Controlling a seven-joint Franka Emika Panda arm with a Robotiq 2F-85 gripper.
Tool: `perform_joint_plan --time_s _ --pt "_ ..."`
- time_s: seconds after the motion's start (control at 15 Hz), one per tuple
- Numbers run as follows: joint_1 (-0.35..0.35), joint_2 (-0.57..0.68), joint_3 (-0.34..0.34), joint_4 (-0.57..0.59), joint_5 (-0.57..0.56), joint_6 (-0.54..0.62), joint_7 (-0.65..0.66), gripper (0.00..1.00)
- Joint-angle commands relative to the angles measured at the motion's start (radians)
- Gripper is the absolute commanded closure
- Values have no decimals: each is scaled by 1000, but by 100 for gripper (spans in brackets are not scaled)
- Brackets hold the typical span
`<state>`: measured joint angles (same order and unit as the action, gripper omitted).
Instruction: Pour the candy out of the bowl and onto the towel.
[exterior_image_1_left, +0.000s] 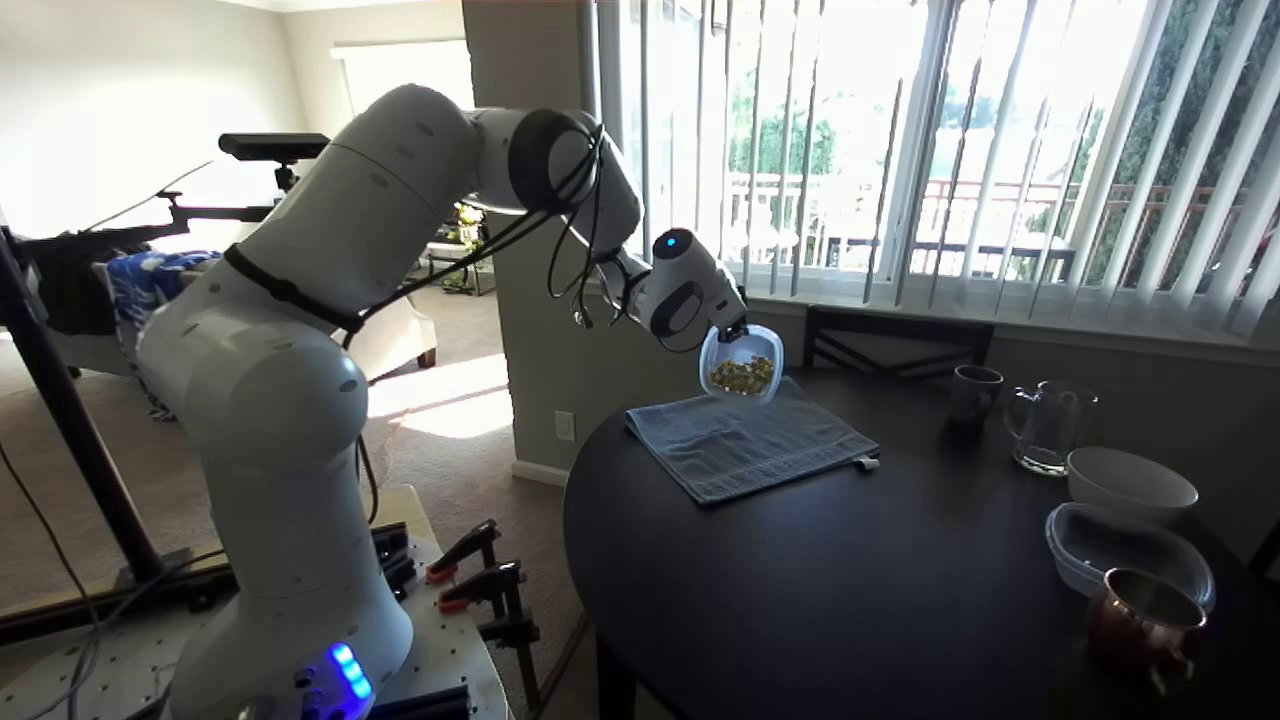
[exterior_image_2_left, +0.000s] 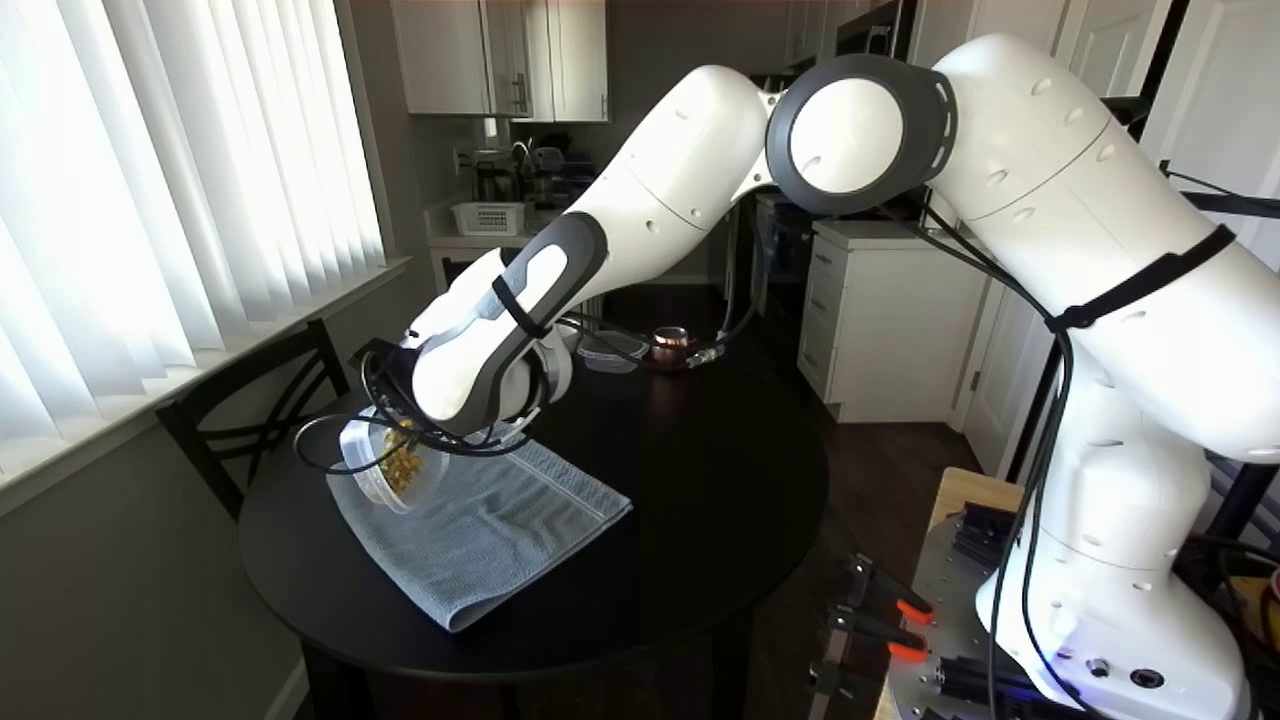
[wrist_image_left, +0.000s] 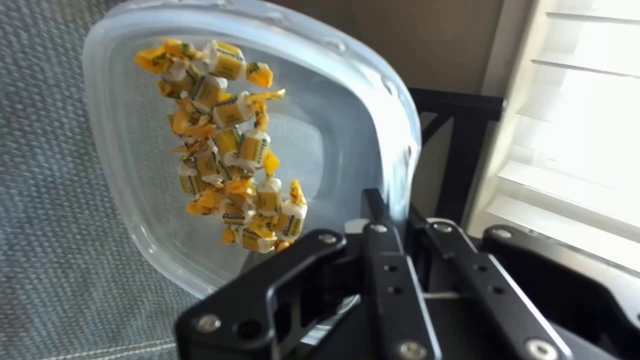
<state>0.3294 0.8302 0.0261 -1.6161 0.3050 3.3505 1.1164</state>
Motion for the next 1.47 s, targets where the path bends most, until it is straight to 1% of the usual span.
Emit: perform_joint_plan --time_s 0.0,0.07,0.13,0.2,0.47,0.67,0.73,0.93,1.13,1.27,1.33,1.4 --pt "21 -34 -25 -31 -5 169 -16 98" --pt "39 -30 -53 10 2 165 -9 98" --pt "70 -19 -106 73 13 130 3 98" --pt "82 -16 -130 86 19 129 4 98" --pt "182 49 -314 212 94 107 27 98" --pt "246 102 -420 251 162 103 42 98" --pt "261 124 -443 265 182 103 52 98" --pt "290 191 -482 310 239 103 95 98" --pt "326 262 -545 350 307 103 132 98" --pt "371 321 -632 375 384 103 155 98" --pt "402 356 -695 387 433 103 165 98" --pt "424 382 -737 390 468 103 169 98"
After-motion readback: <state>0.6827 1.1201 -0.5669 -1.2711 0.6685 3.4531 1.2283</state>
